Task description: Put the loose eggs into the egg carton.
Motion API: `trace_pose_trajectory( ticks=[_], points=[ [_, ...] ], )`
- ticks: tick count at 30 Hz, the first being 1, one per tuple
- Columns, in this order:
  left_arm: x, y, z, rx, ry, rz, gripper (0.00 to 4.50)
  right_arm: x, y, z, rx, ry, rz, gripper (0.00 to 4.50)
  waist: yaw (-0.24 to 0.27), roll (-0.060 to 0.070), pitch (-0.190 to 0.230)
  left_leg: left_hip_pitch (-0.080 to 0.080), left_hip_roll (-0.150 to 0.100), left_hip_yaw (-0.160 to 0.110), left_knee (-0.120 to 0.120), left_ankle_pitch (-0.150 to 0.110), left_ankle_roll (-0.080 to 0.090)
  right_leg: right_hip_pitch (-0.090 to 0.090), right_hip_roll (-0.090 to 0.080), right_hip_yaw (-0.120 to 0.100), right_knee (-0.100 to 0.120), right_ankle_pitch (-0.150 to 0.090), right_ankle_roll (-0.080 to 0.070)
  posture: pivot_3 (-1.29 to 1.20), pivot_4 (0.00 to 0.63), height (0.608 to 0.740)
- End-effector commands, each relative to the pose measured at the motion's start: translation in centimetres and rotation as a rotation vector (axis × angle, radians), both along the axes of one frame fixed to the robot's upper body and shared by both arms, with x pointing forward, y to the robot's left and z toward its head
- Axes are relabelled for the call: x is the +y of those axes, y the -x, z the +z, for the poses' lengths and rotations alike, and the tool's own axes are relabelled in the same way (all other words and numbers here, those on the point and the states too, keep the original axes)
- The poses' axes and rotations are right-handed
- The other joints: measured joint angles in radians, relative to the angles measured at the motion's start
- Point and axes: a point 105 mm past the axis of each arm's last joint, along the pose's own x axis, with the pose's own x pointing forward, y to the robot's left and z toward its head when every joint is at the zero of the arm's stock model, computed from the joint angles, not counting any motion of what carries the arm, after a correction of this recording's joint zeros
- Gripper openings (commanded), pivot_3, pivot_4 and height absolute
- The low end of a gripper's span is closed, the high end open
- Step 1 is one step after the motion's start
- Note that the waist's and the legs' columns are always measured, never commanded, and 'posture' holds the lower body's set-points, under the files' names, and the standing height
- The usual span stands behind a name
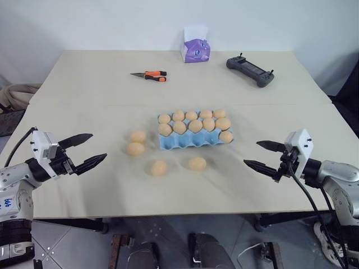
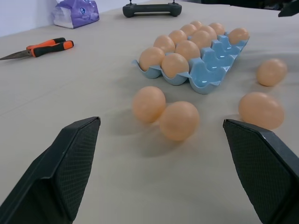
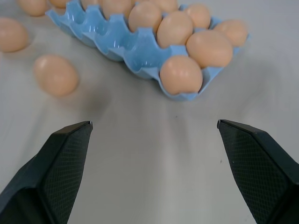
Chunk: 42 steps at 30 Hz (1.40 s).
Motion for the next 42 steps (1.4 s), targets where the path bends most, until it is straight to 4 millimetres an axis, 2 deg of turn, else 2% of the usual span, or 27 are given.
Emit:
trace_pose_trajectory(
  ticks=[1,21,26,32,35,42],
  points=[
    [0.2,0.2,0.7,-0.031,-0.006,0.007,4.48,0.1,0.0,1.3,-0.048,-0.004,0.009,4.50,-0.001,0.000,0.000,0.000,0.000,0.000,0.000,0.000,0.000,0.000,0.000,0.000,0.000,0.000,0.000,0.00,0.150,0.740],
    [0.1,-0.4,1.0,-0.041,0.009,0.026,4.48,0.6,-0.2,1.7,-0.061,-0.035,-0.019,4.50,0.000,0.000,0.000,0.000,0.000,0.000,0.000,0.000,0.000,0.000,0.000,0.000,0.000,0.000,0.000,0.00,0.150,0.740],
    [0.1,-0.4,1.0,-0.030,-0.016,0.021,4.48,2.6,-0.4,2.3,-0.054,-0.078,-0.082,4.50,-0.002,0.000,0.000,0.000,0.000,0.000,0.000,0.000,0.000,0.000,0.000,0.000,0.001,0.000,0.000,0.00,0.150,0.740],
    [-0.2,0.5,1.2,-0.049,0.014,-0.058,4.48,7.8,1.4,3.0,0.059,-0.143,0.008,4.50,-0.002,0.000,0.000,0.000,0.000,0.000,-0.001,0.000,-0.001,0.000,0.000,0.000,0.000,0.000,0.000,0.00,0.150,0.740],
    [-0.4,1.0,0.9,-0.050,0.027,-0.102,4.48,9.9,1.7,2.7,0.082,-0.101,0.037,4.50,-0.002,0.000,0.000,0.000,0.000,-0.001,-0.001,0.000,0.000,0.000,-0.001,0.000,0.000,0.000,-0.001,0.00,0.150,0.740],
    [-0.6,1.6,0.6,-0.056,0.055,-0.169,4.48,12.1,1.6,1.2,0.109,-0.017,0.076,4.50,-0.001,0.000,0.000,-0.002,0.000,-0.002,-0.002,0.000,0.000,-0.001,-0.001,-0.001,-0.002,-0.001,-0.001,0.00,0.150,0.740]
  ],
)
